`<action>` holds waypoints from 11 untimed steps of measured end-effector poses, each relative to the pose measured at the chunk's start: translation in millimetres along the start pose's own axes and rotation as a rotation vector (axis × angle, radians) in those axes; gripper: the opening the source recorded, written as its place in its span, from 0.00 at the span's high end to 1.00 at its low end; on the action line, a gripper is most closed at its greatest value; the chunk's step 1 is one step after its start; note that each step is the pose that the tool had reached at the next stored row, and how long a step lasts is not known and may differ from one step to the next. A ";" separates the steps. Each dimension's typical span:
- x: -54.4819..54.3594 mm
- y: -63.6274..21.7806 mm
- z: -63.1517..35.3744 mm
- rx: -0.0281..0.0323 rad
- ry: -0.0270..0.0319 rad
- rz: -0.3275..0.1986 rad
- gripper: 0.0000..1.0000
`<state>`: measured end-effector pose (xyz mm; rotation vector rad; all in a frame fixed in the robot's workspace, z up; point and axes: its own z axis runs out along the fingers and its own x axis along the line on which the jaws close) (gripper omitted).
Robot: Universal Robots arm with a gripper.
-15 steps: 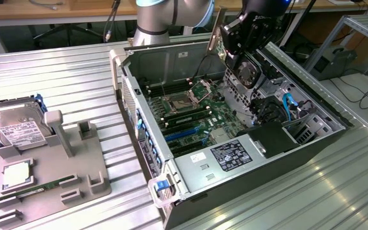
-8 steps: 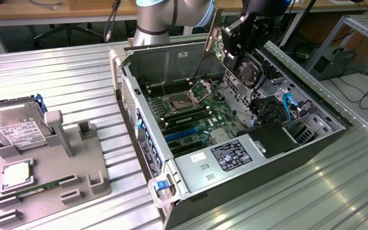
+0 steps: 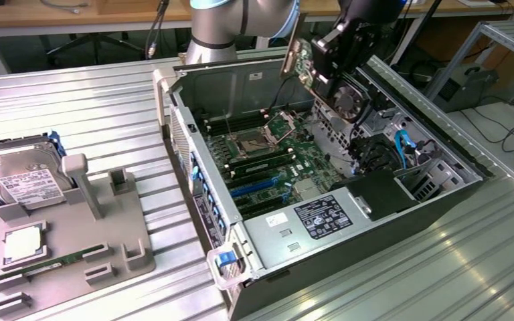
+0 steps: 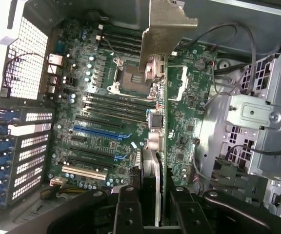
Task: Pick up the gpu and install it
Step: 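Insert the gpu into the slot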
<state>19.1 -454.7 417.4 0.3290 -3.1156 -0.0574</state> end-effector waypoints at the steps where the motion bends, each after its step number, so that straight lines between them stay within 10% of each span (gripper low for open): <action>1: 0.0 0.0 0.0 0.0001 0.0003 -0.008 0.73; 11: 0.0 0.0 0.0 0.0004 0.0030 -0.078 0.73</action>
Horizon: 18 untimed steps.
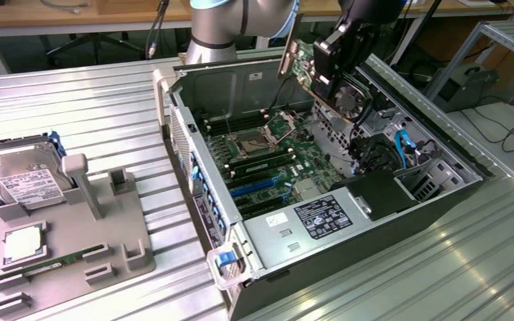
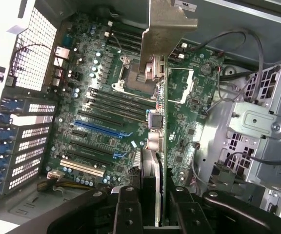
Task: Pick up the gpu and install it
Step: 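Insert the gpu into the slot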
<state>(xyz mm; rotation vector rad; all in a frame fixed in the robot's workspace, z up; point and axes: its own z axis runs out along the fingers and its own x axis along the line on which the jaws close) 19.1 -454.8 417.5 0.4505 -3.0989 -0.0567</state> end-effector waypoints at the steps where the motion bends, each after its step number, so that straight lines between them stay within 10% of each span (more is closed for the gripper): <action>1: 0.0 0.0 0.0 0.0000 0.0003 -0.007 0.73; 18: 0.0 -0.1 0.0 0.0005 0.0052 -0.140 0.73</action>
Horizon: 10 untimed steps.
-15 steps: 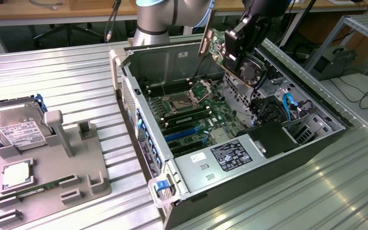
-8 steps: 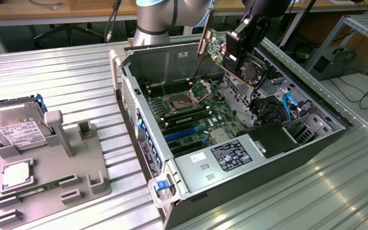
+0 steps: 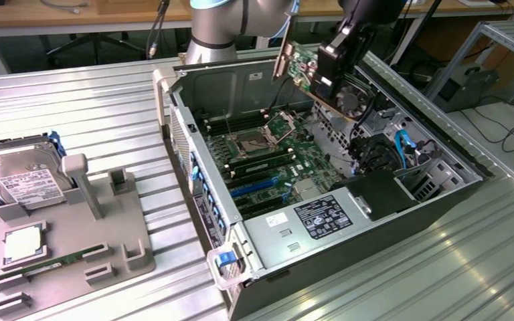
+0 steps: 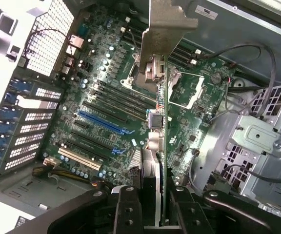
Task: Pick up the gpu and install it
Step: 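Insert the gpu into the slot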
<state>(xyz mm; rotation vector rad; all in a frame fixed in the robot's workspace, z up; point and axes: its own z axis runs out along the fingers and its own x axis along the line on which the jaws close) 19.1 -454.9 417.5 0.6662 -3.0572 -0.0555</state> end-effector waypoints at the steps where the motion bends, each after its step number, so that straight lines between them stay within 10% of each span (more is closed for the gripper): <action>1: 0.0 0.0 0.0 0.0000 0.0003 -0.008 0.73; 10: 0.1 -0.1 0.0 0.0004 0.0033 -0.087 0.73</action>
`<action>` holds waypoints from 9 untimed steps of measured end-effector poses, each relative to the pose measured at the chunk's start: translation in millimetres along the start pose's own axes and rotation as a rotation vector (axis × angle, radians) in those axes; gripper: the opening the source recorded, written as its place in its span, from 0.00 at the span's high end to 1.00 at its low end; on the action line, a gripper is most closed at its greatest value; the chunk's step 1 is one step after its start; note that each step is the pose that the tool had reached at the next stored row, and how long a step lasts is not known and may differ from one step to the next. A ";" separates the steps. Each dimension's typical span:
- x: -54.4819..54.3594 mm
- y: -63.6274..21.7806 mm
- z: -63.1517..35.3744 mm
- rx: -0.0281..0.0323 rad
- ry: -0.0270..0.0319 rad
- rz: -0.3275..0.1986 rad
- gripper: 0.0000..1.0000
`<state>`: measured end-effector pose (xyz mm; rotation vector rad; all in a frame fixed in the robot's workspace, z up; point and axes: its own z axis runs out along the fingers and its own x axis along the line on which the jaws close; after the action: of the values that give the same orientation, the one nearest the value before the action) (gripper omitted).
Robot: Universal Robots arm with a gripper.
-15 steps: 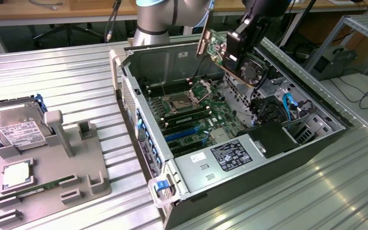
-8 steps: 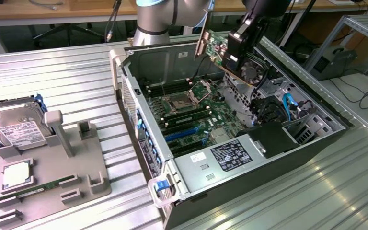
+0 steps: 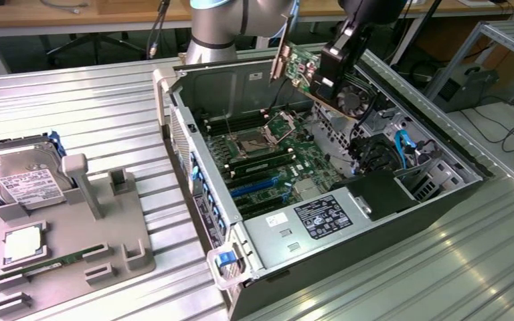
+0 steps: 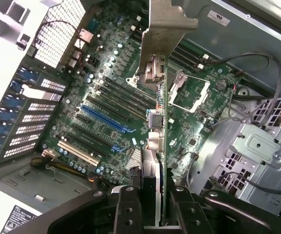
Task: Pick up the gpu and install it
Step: 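Insert the gpu into the slot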
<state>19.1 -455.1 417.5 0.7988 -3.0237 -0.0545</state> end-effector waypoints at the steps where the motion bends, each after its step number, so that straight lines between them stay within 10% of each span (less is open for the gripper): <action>1: 0.0 0.0 0.0 0.0000 0.0003 -0.009 0.73; 9: 0.1 0.0 0.0 0.0003 0.0027 -0.074 0.73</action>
<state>19.1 -455.1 417.4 0.9101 -2.9908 -0.0538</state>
